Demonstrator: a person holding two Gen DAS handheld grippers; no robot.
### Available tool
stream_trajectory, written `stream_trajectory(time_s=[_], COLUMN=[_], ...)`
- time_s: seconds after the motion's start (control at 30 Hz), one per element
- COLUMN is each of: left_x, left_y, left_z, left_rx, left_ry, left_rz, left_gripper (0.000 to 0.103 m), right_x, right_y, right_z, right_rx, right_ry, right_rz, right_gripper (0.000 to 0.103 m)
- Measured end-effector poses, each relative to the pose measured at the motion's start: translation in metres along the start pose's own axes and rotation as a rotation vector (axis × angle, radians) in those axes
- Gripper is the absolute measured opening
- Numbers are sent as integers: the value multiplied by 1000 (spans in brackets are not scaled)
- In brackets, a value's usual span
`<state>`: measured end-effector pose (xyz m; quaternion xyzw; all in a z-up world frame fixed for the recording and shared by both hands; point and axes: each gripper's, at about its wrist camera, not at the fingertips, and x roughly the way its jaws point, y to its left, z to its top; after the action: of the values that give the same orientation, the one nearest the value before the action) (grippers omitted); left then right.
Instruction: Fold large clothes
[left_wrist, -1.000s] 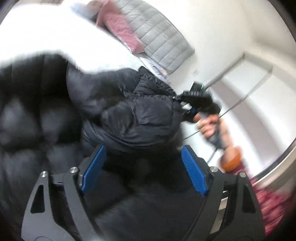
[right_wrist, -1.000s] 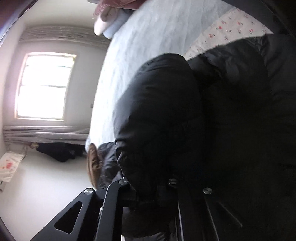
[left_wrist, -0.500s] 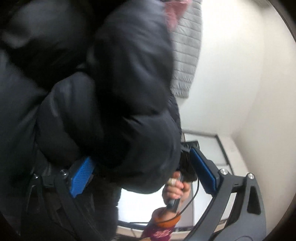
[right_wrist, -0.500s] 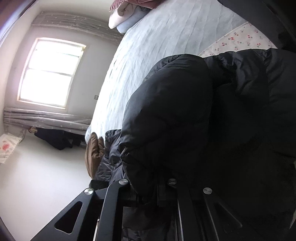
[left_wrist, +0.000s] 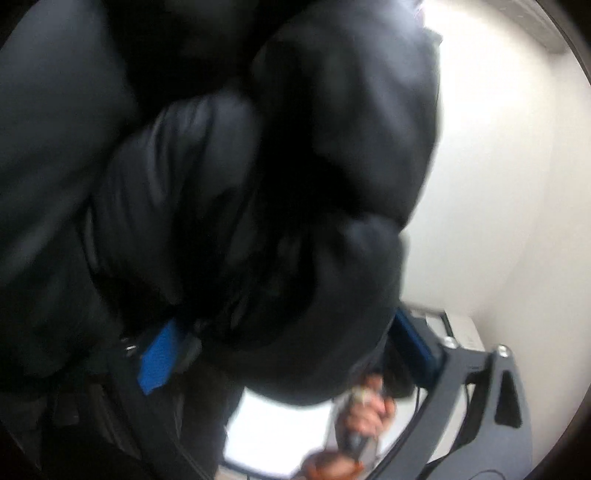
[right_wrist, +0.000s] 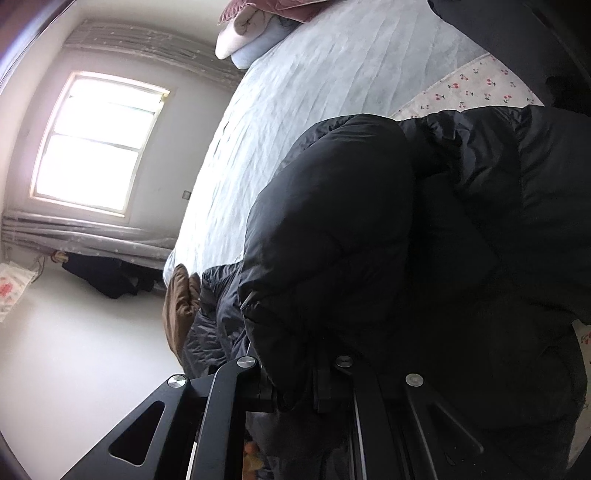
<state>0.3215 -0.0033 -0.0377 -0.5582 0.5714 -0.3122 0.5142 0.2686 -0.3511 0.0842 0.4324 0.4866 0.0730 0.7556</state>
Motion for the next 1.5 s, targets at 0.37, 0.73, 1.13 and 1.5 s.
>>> stream_trajectory(time_s=[0.37, 0.73, 1.13, 1.5], left_x=[-79, -92, -75, -45], left_y=[-178, -109, -197, -108], left_z=[28, 30, -16, -41], left_rx=[822, 765, 1221, 1300], left_ry=[-358, -275, -414, -258], left_rz=[181, 736, 825, 981], left_gripper=[22, 52, 66, 66], right_x=[48, 170, 134, 59], right_y=[33, 21, 49, 96], right_z=[-52, -119, -114, -93], right_rx=[-88, -137, -308, -423], right_ry=[12, 163, 120, -200], right_rz=[113, 5, -169, -340], right_gripper=[10, 11, 48, 75])
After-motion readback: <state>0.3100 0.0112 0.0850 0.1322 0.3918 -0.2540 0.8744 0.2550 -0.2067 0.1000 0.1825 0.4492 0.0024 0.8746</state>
